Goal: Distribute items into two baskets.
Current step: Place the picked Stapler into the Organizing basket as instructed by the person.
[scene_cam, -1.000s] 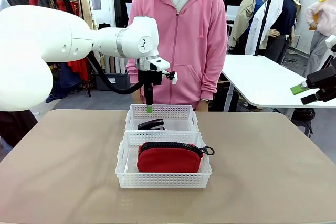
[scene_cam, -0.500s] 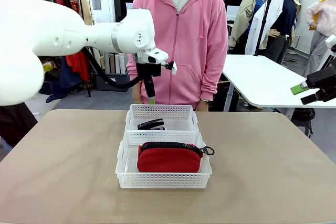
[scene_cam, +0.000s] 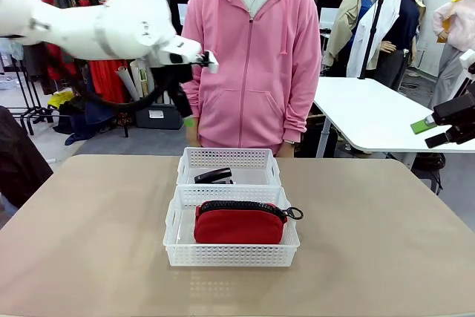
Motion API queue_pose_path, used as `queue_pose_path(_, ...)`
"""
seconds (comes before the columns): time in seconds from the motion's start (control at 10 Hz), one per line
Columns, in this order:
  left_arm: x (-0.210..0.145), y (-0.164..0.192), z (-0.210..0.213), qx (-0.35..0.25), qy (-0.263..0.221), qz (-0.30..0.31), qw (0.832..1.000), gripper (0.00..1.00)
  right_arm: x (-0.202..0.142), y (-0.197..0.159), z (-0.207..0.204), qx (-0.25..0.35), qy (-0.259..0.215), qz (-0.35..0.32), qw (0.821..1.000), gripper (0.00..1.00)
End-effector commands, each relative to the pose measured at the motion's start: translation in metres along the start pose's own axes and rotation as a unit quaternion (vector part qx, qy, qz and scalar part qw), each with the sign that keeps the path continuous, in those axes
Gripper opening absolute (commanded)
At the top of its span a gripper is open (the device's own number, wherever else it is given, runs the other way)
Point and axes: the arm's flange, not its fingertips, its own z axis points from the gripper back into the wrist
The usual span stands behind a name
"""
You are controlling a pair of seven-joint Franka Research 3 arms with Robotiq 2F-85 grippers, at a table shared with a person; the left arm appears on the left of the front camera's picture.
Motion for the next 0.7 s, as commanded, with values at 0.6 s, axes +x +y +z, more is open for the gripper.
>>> queue_pose_path(0.6, -0.175, -0.056, 0.122, 0.005, -0.198, 0.194, 0.961, 1.0, 0.002, 0.001, -0.001, 0.007, -0.008, 0.003, 1.0, 1.0)
